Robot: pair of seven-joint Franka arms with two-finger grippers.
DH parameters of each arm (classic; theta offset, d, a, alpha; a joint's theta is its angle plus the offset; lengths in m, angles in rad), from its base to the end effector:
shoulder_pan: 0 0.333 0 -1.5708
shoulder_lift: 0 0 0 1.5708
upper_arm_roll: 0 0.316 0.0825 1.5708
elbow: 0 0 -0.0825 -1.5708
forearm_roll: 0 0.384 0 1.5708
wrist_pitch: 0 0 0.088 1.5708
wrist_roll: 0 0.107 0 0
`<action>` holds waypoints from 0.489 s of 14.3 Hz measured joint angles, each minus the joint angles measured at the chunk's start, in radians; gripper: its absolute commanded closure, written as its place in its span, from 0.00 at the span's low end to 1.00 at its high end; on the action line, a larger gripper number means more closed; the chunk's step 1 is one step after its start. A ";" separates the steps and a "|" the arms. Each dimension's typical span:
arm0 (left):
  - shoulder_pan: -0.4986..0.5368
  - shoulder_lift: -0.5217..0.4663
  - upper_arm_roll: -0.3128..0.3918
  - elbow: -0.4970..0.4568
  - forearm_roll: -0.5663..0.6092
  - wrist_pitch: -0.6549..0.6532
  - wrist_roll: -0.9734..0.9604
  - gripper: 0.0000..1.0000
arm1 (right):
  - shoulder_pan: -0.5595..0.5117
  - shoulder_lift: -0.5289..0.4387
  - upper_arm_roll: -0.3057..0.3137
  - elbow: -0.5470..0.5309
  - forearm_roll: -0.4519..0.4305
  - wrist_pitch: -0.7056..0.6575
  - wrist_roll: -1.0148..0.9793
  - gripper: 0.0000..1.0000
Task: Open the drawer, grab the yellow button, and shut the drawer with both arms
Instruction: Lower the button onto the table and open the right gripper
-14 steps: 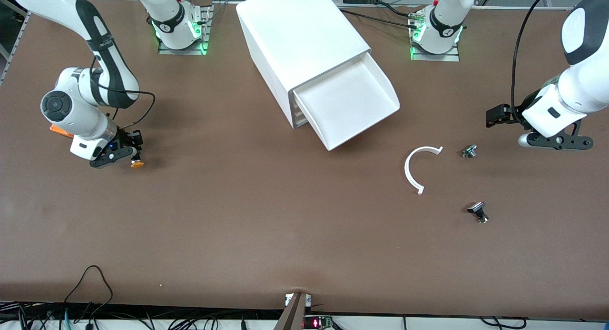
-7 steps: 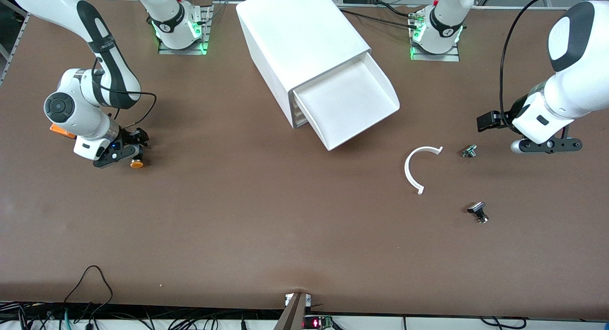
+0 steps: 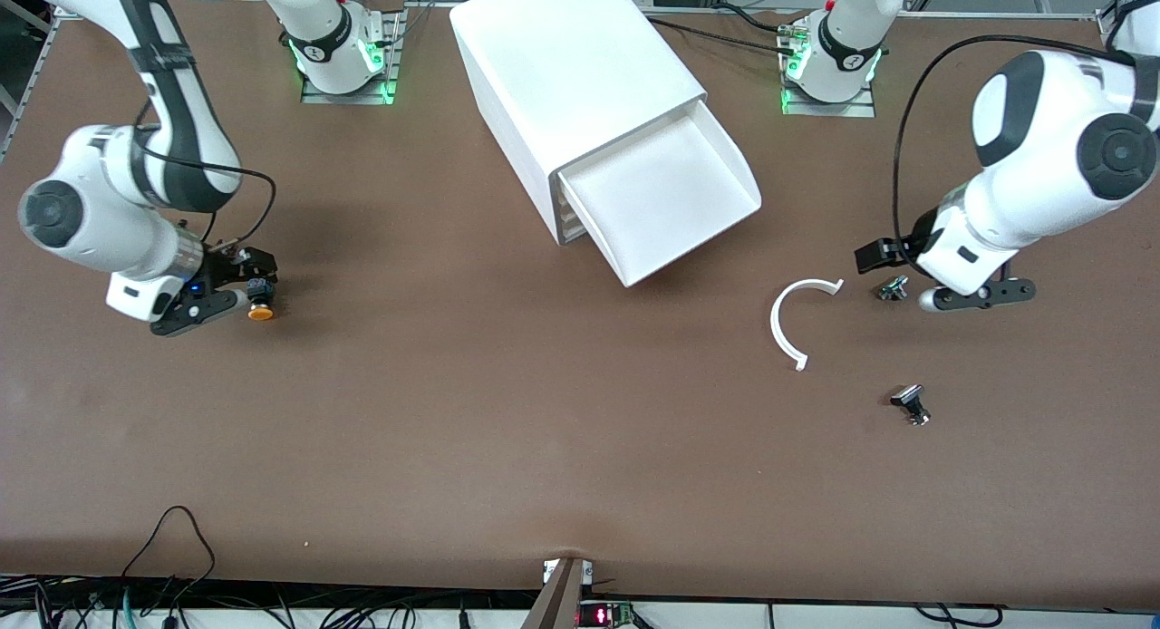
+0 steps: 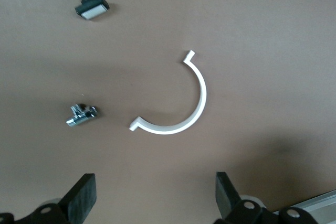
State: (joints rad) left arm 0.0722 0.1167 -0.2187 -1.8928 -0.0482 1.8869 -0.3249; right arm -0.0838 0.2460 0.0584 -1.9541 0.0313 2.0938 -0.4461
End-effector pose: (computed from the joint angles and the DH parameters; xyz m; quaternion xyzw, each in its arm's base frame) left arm 0.5692 -0.0842 0.4336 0.9928 0.0976 -0.0665 0.0201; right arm 0.5919 -0.0147 0.3446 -0.9782 -0.1996 0.0468 0.0321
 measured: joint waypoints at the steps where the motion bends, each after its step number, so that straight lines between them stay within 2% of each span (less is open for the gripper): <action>1: 0.000 0.000 -0.022 -0.001 0.000 0.001 -0.050 0.00 | 0.001 -0.005 0.005 0.052 0.020 -0.050 0.001 0.00; 4: -0.005 0.010 -0.087 -0.006 0.000 0.021 -0.204 0.00 | 0.001 -0.005 0.018 0.132 0.056 -0.121 0.030 0.00; 7: -0.008 0.032 -0.126 -0.022 0.000 0.068 -0.307 0.00 | 0.004 -0.004 0.094 0.186 0.061 -0.164 0.204 0.00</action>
State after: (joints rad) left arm 0.0642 0.1485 -0.3445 -1.9149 -0.0485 1.9548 -0.6324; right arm -0.0801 0.2422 0.1525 -1.7678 0.0923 1.9294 -0.2420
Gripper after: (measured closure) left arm 0.000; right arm 0.000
